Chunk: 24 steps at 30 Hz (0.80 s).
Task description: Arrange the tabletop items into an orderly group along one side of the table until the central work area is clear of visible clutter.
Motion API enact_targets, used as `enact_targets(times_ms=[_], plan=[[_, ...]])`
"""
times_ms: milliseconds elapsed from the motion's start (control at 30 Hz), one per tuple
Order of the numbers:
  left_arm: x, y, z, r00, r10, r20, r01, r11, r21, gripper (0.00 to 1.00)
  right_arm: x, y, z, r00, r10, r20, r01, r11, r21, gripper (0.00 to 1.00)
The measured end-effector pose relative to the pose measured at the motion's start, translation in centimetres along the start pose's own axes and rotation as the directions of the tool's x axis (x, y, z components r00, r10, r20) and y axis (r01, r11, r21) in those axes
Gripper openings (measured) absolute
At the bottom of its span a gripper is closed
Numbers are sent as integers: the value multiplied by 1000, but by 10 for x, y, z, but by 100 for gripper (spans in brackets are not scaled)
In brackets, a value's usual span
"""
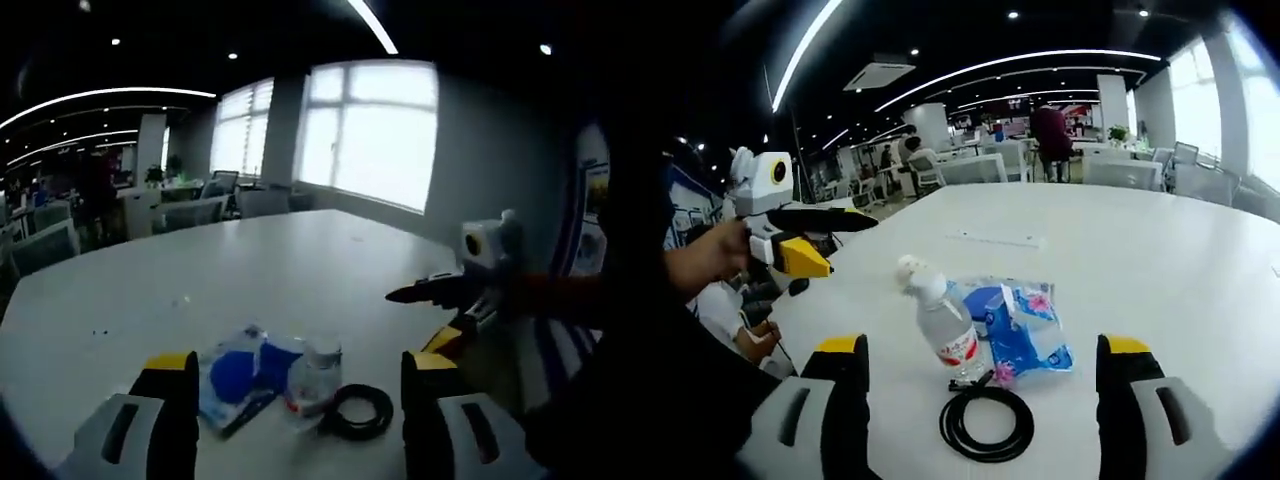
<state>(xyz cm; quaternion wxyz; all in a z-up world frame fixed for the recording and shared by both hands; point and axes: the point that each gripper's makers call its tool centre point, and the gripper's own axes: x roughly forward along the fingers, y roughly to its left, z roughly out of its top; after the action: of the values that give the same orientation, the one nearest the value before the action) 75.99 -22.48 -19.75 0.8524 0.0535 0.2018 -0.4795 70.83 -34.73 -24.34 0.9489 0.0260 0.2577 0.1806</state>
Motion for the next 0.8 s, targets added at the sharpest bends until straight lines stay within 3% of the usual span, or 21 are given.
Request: enact_targets(times_ms=[167, 400, 600, 667, 800], plan=[[22, -8, 1, 1000, -17, -3, 17, 1000, 3, 77, -1, 2, -4, 1000, 1, 4, -1, 1000, 20, 95], [46, -20, -9, 999, -14, -32, 15, 1000, 16, 73, -6, -3, -15, 1000, -26, -14, 26, 999, 26, 96], [60, -19, -14, 998, 54, -10, -54, 998, 42, 55, -8, -3, -24, 999, -43, -26, 44, 998, 49, 94], [62, -15, -13, 995, 102, 19, -103, 992, 74, 52, -8, -3, -28, 999, -42, -34, 43, 998, 51, 93], [66, -21, -19, 993, 120, 11, -120, 991, 52, 48, -10, -2, -36, 998, -44, -54, 47, 998, 49, 92]])
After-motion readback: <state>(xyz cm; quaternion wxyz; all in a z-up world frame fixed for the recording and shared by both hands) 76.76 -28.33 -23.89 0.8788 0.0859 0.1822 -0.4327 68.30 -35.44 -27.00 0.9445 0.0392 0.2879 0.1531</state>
